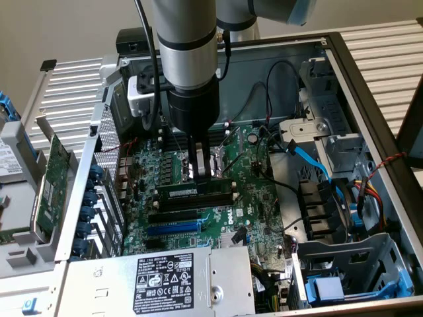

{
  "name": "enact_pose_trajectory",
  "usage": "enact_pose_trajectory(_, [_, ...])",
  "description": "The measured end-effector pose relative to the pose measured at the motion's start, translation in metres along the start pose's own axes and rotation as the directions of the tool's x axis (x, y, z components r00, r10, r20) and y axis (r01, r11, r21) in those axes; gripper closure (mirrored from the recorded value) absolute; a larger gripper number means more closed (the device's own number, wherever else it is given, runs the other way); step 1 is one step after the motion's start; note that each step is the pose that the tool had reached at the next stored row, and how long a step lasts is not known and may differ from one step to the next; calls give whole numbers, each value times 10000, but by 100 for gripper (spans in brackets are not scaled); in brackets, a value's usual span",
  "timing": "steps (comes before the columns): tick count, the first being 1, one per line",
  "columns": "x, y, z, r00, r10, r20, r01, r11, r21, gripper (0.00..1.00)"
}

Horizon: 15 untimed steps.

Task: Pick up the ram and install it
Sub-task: 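Insert the ram into the slot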

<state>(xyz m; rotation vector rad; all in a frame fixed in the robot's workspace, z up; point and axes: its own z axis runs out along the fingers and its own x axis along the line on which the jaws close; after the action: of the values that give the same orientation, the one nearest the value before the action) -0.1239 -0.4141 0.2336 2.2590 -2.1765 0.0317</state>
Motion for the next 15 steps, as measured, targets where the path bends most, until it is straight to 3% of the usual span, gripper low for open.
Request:
enact_pose_trajectory(8, [10,0,4,10000,47,0,-47,10000,3,86])
enact_pose_trajectory(15, [10,0,7,10000,52,16,-52,10000,47,86])
